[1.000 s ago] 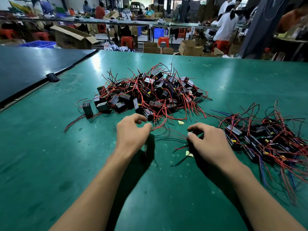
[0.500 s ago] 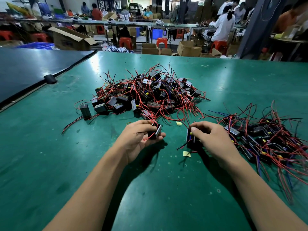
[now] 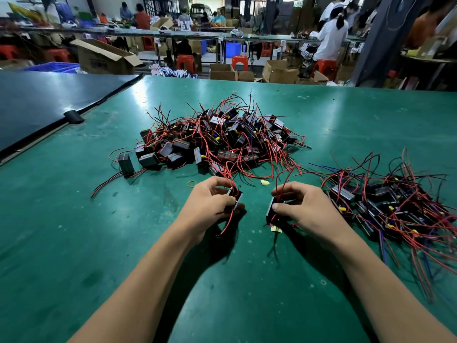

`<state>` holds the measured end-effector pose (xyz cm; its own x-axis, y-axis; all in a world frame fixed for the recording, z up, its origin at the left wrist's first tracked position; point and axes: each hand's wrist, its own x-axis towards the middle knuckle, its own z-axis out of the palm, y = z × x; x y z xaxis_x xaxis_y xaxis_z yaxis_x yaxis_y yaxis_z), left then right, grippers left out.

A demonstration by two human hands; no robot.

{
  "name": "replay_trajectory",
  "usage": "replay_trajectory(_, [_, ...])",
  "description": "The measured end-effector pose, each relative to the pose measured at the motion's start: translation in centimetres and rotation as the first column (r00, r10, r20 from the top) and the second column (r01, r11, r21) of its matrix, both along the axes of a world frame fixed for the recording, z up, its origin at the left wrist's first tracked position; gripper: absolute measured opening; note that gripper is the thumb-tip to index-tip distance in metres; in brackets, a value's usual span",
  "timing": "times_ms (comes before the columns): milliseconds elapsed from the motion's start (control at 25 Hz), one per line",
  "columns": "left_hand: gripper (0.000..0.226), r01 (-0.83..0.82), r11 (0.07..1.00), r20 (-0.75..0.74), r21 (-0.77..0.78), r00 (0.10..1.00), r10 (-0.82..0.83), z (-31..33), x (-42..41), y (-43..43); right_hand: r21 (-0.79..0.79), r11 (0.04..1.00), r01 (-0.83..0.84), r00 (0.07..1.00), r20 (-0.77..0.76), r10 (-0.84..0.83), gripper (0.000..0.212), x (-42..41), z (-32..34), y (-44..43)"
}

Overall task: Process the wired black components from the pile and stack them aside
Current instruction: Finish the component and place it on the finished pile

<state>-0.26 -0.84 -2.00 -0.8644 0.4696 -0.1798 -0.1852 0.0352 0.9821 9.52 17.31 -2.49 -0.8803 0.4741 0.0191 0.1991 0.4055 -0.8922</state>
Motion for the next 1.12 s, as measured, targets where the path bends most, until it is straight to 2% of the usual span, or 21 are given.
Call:
replay_trajectory(40, [0.025, 0.017, 0.994, -0.116, -0.106, 0.993, -0.029, -0.1, 0.1, 0.1, 0.029, 0.999, 0.020, 1.000, 0.001, -0.020, 0.019, 0.0, -0.1, -0.2])
replay_trajectory(120, [0.017, -0.031, 0.947, -0.367, -0.319, 0.925, -0.093, -0.1, 0.4, 0.2, 0.186, 0.979, 0.086, 0.996, 0.009, -0.090, 0.011, -0.1, -0.4, -0.4])
replay_trajectory(200, [0.010, -0.121, 0.921, -0.473, -0.371, 0.878, -0.075, -0.2, 0.6, 0.2, 0.323, 0.937, 0.136, 0.988, 0.023, -0.151, 0.015, -0.1, -0.6, -0.5])
replay_trajectory(360, [0.011, -0.292, 0.863, -0.498, -0.413, 0.866, 0.055, -0.5, -0.3, -0.4, 0.348, 0.913, 0.212, 0.968, 0.056, -0.247, 0.031, -0.2, -0.7, -0.3])
replay_trajectory(440, [0.013, -0.338, 0.823, -0.558, -0.455, 0.829, 0.032, -0.5, -0.8, -0.9, 0.390, 0.894, 0.219, 0.967, 0.038, -0.253, 0.035, -0.1, -0.6, 0.0])
replay_trajectory(520, [0.011, -0.337, 0.833, -0.627, -0.439, 0.779, -0.015, -0.4, -1.0, -1.3, 0.409, 0.888, 0.211, 0.974, -0.015, -0.225, 0.046, 0.1, -0.2, 0.2])
replay_trajectory(600, [0.029, -0.275, 0.870, -0.727, -0.410, 0.674, -0.130, -0.2, -1.0, -1.5, 0.359, 0.912, 0.197, 0.980, -0.104, -0.171, 0.052, 0.2, 0.4, 0.0])
replay_trajectory(640, [0.036, -0.228, 0.880, -0.767, -0.416, 0.608, -0.205, -0.1, -1.1, -1.5, 0.335, 0.927, 0.166, 0.983, -0.137, -0.127, 0.051, 0.3, 0.7, -0.1])
replay_trajectory(720, [0.034, -0.131, 0.875, -0.786, -0.466, 0.516, -0.341, 0.1, -1.2, -1.5, 0.288, 0.957, 0.049, 0.989, -0.150, -0.005, 0.035, 0.5, 1.2, -0.6])
replay_trajectory(800, [0.026, -0.056, 0.831, -0.737, -0.554, 0.497, -0.458, 0.1, -1.3, -1.6, 0.242, 0.966, -0.090, 0.987, -0.111, 0.119, 0.011, 0.8, 1.5, -1.0])
replay_trajectory(880, [0.015, -0.053, 0.792, -0.707, -0.608, 0.490, -0.510, 0.1, -1.4, -1.7, 0.254, 0.950, -0.182, 0.976, -0.071, 0.206, 0.012, 0.9, 1.5, -1.3])
replay_trajectory(1000, [0.017, -0.132, 0.815, -0.766, -0.564, 0.452, -0.457, 0.1, -1.2, -1.7, 0.325, 0.932, -0.157, 0.974, -0.106, 0.201, 0.007, 0.8, 1.1, -1.4])
replay_trajectory(1120, [0.021, -0.244, 0.785, -0.775, -0.570, 0.478, -0.414, 0.1, -0.7, -1.6, 0.300, 0.953, -0.049, 0.981, -0.167, 0.103, 0.007, 0.5, 0.6, -1.0])
